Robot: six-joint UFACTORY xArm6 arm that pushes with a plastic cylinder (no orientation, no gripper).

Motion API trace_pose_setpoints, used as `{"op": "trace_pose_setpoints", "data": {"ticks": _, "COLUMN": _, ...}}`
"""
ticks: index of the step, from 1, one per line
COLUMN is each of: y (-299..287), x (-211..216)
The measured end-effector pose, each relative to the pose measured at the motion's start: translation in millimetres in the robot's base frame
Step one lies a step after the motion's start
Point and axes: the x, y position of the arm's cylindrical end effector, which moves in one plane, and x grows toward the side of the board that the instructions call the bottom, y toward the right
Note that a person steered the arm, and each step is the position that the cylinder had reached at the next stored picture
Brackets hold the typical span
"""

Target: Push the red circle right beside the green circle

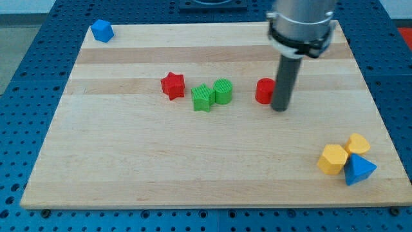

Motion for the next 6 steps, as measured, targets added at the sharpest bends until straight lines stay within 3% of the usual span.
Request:
{"op": "trace_pose_setpoints", "data": {"ticks": 1, "y": -0.7, "x": -22.6}}
{"op": "trace_pose_setpoints", "data": {"ticks": 2, "y": -42.0, "x": -30.0}}
{"op": "trace_pose_setpoints", "data": {"ticks": 4, "y": -42.2, "x": -9.8}}
{"op": "trace_pose_setpoints", "data": {"ticks": 6, "y": -91.2, "x": -22.9}}
